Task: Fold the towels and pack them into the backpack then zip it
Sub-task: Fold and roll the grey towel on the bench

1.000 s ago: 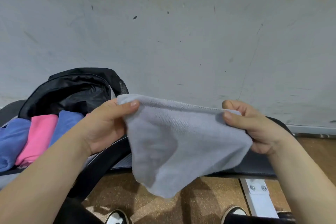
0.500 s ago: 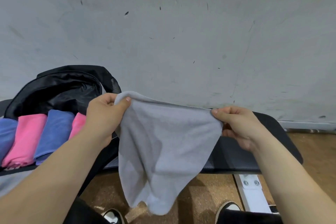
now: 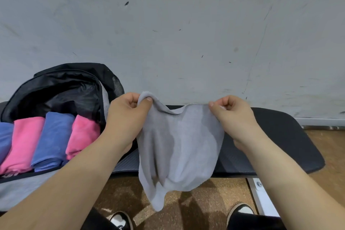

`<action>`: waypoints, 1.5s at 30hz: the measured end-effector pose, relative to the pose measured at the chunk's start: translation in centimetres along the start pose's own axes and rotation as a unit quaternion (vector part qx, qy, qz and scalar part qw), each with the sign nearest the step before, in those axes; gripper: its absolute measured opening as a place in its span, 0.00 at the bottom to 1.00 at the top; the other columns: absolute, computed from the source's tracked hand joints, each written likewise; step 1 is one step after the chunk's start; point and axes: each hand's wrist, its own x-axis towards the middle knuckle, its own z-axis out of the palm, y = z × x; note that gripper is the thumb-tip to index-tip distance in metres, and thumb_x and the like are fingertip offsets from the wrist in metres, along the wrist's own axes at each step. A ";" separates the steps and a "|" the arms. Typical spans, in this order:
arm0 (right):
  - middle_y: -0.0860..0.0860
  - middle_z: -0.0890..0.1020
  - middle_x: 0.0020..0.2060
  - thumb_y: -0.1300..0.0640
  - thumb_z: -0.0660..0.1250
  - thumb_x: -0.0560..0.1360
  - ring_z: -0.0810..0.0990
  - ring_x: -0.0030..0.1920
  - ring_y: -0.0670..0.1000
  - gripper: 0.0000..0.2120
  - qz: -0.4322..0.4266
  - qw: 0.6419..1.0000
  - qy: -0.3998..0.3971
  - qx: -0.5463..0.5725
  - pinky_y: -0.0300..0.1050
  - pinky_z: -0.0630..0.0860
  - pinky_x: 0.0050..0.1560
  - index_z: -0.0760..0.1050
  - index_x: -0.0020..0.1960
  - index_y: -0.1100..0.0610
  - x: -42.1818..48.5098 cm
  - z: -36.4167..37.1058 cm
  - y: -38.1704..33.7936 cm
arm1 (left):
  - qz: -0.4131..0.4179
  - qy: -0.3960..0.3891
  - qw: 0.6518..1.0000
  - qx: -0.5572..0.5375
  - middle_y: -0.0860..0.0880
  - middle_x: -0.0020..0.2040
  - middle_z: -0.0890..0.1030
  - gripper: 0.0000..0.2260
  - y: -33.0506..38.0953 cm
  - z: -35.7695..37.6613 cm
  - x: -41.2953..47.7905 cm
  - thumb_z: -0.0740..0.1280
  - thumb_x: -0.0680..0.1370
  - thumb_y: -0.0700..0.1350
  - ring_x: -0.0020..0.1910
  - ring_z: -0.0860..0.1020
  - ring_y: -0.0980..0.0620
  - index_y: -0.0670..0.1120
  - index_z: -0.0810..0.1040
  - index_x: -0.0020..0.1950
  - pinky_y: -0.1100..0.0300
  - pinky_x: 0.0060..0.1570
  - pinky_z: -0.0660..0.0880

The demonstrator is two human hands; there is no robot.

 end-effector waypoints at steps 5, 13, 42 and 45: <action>0.39 0.82 0.60 0.49 0.73 0.77 0.78 0.62 0.38 0.15 -0.134 0.985 -0.058 -0.091 0.31 0.72 0.59 0.79 0.63 0.46 -1.6 0.6 -0.9 | 0.031 -0.149 0.988 -0.015 0.43 0.43 0.88 0.02 0.8 0.1 -1.6 0.74 0.79 0.41 0.40 0.84 0.52 0.45 0.86 0.48 0.54 0.45 0.80; 0.63 0.82 0.36 0.50 0.74 0.78 0.76 0.34 0.51 0.11 -0.157 0.981 -0.116 0.003 0.48 0.75 0.37 0.85 0.41 0.55 -3.7 3.5 -2.4 | 0.079 -0.266 0.959 0.060 0.48 0.45 0.89 0.07 0.5 0.8 -2.8 0.78 0.75 0.42 0.46 0.88 0.46 0.49 0.84 0.51 0.47 0.53 0.84; 0.46 0.89 0.45 0.52 0.72 0.80 0.86 0.49 0.45 0.06 -0.126 0.948 -0.288 -0.053 0.46 0.83 0.54 0.87 0.48 0.50 -4.2 -0.1 -1.2 | 0.141 -0.304 0.937 0.095 0.44 0.41 0.87 0.02 -0.9 0.4 -3.6 0.77 0.77 0.46 0.39 0.78 0.51 0.53 0.88 0.46 0.55 0.42 0.74; 0.45 0.85 0.34 0.49 0.73 0.78 0.82 0.34 0.44 0.08 -0.133 0.953 -0.245 -0.114 0.45 0.80 0.36 0.84 0.42 0.51 -3.6 -0.1 -1.2 | 0.133 -0.294 0.937 0.136 0.43 0.40 0.85 0.03 -1.3 0.3 -3.1 0.78 0.76 0.47 0.35 0.75 0.54 0.52 0.87 0.43 0.57 0.38 0.73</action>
